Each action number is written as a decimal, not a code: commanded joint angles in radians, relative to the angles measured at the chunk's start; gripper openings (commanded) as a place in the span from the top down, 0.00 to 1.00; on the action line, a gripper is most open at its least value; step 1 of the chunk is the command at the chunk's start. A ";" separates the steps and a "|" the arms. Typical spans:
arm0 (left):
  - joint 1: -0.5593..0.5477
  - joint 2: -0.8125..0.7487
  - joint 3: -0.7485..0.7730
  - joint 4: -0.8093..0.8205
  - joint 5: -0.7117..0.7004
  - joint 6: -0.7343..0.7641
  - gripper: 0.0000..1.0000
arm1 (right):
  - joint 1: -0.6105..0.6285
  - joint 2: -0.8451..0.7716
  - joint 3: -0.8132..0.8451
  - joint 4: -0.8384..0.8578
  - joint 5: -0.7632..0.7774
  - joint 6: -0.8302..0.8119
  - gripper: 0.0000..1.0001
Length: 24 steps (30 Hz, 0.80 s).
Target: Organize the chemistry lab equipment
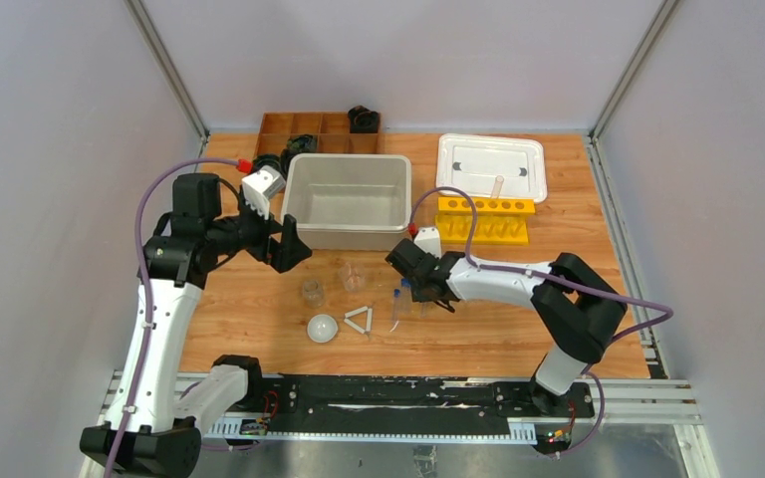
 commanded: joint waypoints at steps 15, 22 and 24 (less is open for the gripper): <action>-0.003 -0.016 0.056 0.011 0.021 -0.005 0.00 | -0.004 0.039 -0.048 0.059 0.000 0.055 0.72; -0.003 -0.009 0.068 0.011 0.039 -0.009 0.00 | -0.005 -0.037 -0.080 0.059 0.032 0.070 0.90; -0.003 -0.007 0.077 0.011 0.040 -0.013 0.00 | -0.005 -0.086 -0.097 0.056 0.052 0.075 0.98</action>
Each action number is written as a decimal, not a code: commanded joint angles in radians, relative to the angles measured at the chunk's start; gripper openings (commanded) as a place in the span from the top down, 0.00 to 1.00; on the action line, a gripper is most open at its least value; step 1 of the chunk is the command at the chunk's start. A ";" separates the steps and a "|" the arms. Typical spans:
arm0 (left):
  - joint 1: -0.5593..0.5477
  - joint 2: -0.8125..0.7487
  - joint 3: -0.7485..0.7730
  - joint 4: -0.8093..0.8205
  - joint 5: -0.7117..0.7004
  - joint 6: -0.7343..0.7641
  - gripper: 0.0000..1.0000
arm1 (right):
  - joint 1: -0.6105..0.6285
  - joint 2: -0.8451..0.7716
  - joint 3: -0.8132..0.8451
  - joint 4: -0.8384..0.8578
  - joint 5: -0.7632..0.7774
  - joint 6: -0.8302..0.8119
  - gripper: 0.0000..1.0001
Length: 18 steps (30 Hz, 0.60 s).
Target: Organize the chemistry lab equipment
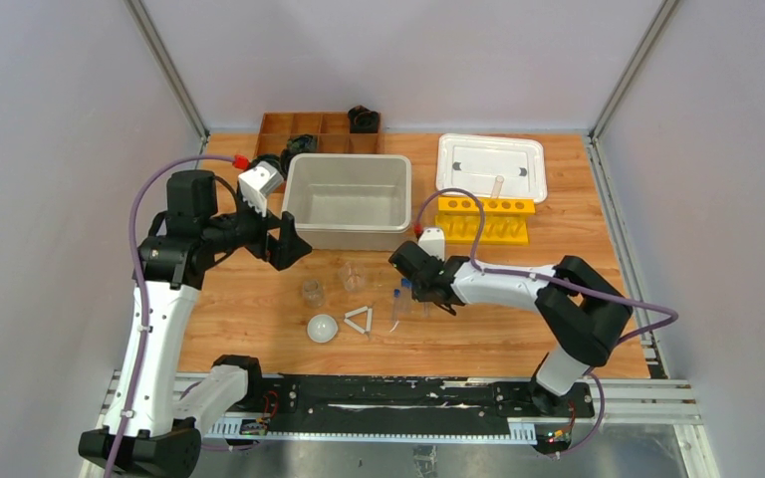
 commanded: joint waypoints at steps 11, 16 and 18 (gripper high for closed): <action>-0.003 -0.027 0.032 0.011 0.160 0.007 0.00 | 0.013 -0.453 0.052 0.045 0.018 -0.065 1.00; -0.003 -0.028 0.016 0.011 0.252 -0.011 0.00 | 0.064 -0.398 0.245 0.130 -0.063 -0.086 1.00; -0.003 -0.021 0.009 0.011 0.266 -0.029 0.04 | 0.094 -0.344 0.314 0.185 -0.084 -0.087 1.00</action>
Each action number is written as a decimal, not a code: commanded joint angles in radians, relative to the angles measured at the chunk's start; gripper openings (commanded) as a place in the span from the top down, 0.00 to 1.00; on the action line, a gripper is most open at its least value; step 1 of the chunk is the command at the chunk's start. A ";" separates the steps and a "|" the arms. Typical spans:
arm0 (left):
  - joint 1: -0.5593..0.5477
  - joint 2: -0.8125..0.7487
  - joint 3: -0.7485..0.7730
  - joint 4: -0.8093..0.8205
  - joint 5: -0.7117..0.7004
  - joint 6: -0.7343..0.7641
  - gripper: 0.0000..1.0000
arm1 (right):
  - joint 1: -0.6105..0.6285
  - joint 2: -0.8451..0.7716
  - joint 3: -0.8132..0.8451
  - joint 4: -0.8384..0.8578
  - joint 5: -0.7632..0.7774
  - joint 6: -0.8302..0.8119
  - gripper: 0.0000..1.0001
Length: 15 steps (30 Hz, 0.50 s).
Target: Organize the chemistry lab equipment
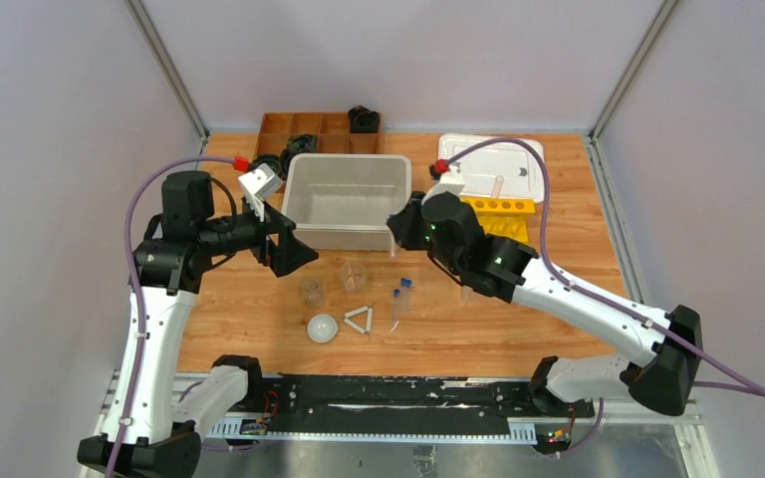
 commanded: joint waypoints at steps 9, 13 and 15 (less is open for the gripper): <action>-0.003 0.033 -0.019 0.011 0.129 -0.100 0.11 | 0.149 0.269 0.311 0.272 -0.140 0.004 1.00; -0.003 0.048 -0.014 0.010 0.131 -0.138 0.09 | 0.174 0.281 0.325 0.305 -0.100 0.017 1.00; -0.003 0.059 -0.011 0.010 0.130 -0.145 0.10 | 0.178 0.288 0.336 0.311 -0.092 0.030 1.00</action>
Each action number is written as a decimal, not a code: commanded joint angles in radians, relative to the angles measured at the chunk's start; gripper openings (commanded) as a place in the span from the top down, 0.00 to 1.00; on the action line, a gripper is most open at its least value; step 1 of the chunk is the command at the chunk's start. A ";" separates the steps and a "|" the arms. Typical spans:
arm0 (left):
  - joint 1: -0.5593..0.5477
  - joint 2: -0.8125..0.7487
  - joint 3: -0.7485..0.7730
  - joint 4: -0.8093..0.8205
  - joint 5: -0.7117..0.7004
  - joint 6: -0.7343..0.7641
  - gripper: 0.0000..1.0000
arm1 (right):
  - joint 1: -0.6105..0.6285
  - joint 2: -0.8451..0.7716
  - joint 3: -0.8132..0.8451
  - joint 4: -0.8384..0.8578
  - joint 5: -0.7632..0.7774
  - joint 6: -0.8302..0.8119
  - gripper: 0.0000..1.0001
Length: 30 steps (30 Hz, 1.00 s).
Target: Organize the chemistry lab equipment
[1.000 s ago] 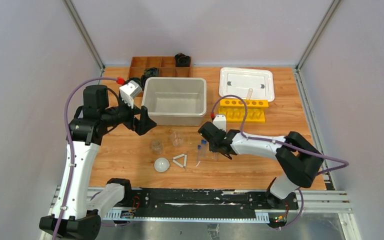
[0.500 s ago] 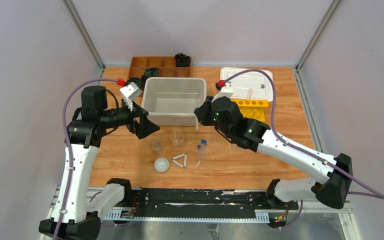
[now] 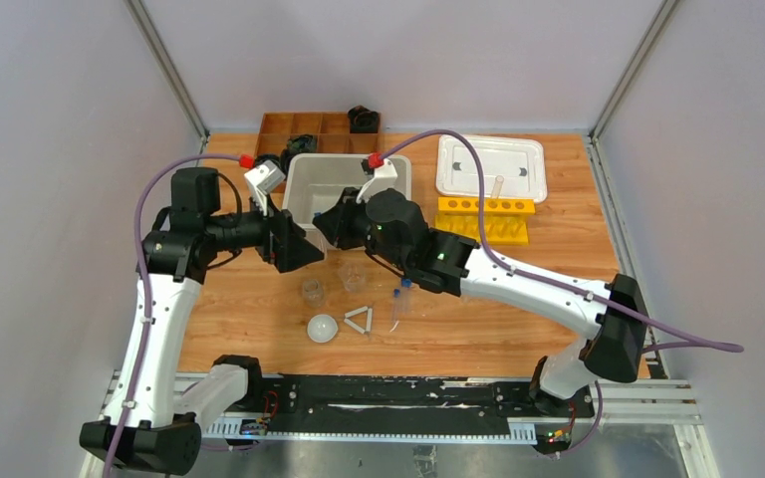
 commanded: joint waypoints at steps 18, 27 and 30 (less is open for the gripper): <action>-0.003 0.059 0.008 0.010 0.065 -0.085 0.55 | 0.065 -0.019 0.024 0.146 0.087 0.027 1.00; -0.003 0.040 0.005 0.011 0.030 -0.024 0.86 | 0.056 -0.018 0.072 0.030 0.087 0.029 0.67; -0.003 0.001 -0.012 0.012 0.019 0.052 0.87 | 0.009 0.018 0.190 -0.171 -0.025 0.025 0.52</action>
